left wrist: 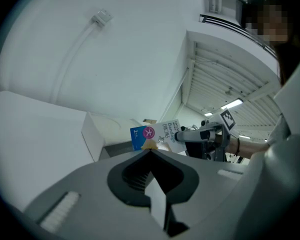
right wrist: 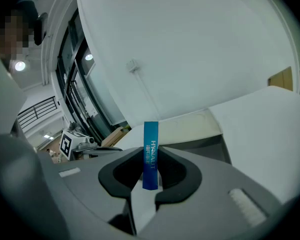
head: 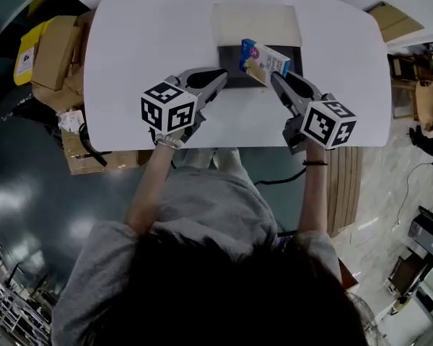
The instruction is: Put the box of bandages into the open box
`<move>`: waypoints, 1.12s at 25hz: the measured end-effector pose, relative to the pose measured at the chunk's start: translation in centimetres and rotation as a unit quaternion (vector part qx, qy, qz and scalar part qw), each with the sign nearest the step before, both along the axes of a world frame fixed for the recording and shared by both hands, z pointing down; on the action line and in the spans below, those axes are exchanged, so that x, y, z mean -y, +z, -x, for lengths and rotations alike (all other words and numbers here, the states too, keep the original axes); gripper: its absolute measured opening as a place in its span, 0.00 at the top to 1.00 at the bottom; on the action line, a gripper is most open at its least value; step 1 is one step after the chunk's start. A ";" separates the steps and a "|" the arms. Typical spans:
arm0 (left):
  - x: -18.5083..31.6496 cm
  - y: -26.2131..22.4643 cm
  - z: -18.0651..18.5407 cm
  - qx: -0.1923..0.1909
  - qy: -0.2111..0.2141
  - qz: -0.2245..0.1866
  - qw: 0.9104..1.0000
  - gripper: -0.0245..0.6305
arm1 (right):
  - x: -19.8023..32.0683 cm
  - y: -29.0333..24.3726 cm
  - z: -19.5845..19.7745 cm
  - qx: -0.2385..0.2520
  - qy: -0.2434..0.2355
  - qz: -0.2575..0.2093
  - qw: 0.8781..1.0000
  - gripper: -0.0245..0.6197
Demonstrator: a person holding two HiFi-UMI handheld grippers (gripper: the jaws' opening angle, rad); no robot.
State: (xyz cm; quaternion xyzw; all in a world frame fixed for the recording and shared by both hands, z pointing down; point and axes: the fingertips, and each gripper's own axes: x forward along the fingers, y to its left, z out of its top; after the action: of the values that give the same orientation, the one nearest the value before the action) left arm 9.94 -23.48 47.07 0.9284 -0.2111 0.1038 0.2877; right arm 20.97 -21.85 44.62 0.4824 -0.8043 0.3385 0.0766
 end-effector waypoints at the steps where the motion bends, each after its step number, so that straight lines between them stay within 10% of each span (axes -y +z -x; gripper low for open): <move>1: -0.1 0.1 0.0 -0.001 -0.003 0.002 1.000 0.97 | 0.0 0.3 0.1 0.004 -0.007 0.006 1.000 0.82; 28: -0.6 1.9 -1.0 0.000 -0.026 0.027 0.999 0.97 | 2.5 5.5 1.4 0.112 -0.113 0.213 0.964 0.82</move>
State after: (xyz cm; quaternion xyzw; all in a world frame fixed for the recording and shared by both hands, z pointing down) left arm 10.99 -22.90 48.95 0.9145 -0.2325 0.1016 0.3151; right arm 19.59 -24.40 50.13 0.3198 -0.7666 0.5427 0.1247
